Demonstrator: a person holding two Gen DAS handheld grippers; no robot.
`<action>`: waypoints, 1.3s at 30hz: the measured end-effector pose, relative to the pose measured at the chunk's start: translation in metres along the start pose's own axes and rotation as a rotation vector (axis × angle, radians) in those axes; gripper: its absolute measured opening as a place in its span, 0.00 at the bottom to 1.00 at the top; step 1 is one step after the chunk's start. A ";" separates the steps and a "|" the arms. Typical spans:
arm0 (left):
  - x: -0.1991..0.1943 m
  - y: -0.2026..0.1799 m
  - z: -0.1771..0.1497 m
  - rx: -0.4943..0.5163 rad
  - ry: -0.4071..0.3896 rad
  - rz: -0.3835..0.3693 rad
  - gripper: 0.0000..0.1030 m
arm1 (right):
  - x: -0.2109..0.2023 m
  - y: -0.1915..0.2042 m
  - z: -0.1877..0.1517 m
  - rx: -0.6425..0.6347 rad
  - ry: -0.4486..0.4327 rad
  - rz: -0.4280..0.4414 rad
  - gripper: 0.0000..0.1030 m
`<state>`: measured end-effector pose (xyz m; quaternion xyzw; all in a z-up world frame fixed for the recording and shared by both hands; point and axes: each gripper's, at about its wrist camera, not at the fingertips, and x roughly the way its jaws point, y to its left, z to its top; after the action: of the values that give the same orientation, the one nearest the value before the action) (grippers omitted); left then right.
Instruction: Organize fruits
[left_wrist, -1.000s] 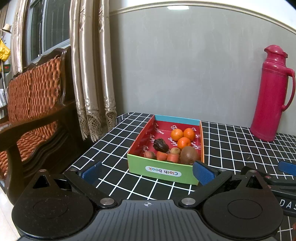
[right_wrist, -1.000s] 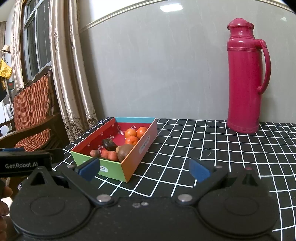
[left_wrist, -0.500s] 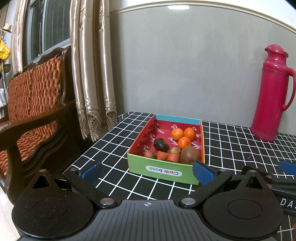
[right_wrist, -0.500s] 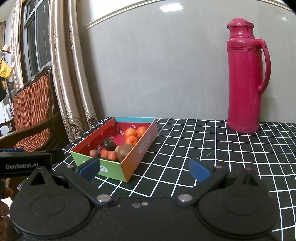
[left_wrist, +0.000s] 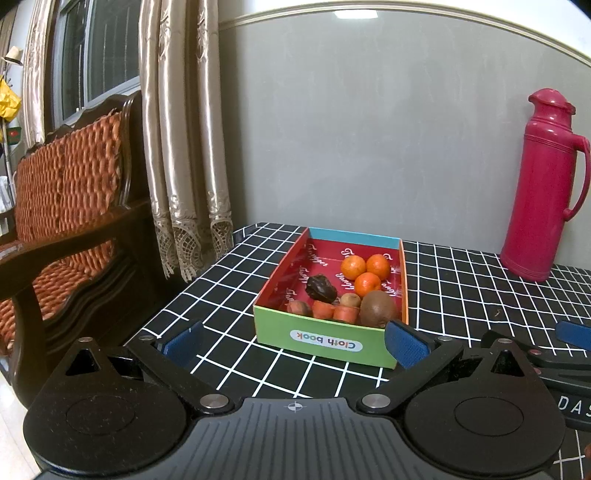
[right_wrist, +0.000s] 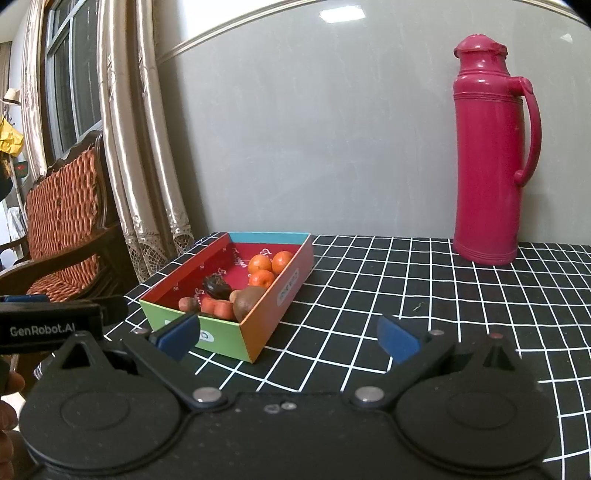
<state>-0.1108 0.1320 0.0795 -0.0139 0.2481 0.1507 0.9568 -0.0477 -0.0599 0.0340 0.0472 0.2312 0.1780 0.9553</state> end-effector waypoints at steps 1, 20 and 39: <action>0.000 0.000 0.000 0.000 0.000 0.000 1.00 | 0.000 0.000 0.000 0.000 -0.001 -0.001 0.99; 0.001 0.000 -0.001 -0.003 0.003 -0.001 1.00 | 0.002 0.000 -0.002 0.002 0.002 -0.001 1.00; 0.018 -0.029 -0.004 0.026 0.009 -0.041 1.00 | -0.002 -0.031 -0.004 0.028 -0.002 -0.036 1.00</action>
<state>-0.0895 0.1092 0.0661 -0.0072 0.2542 0.1279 0.9586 -0.0413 -0.0892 0.0257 0.0566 0.2337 0.1577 0.9578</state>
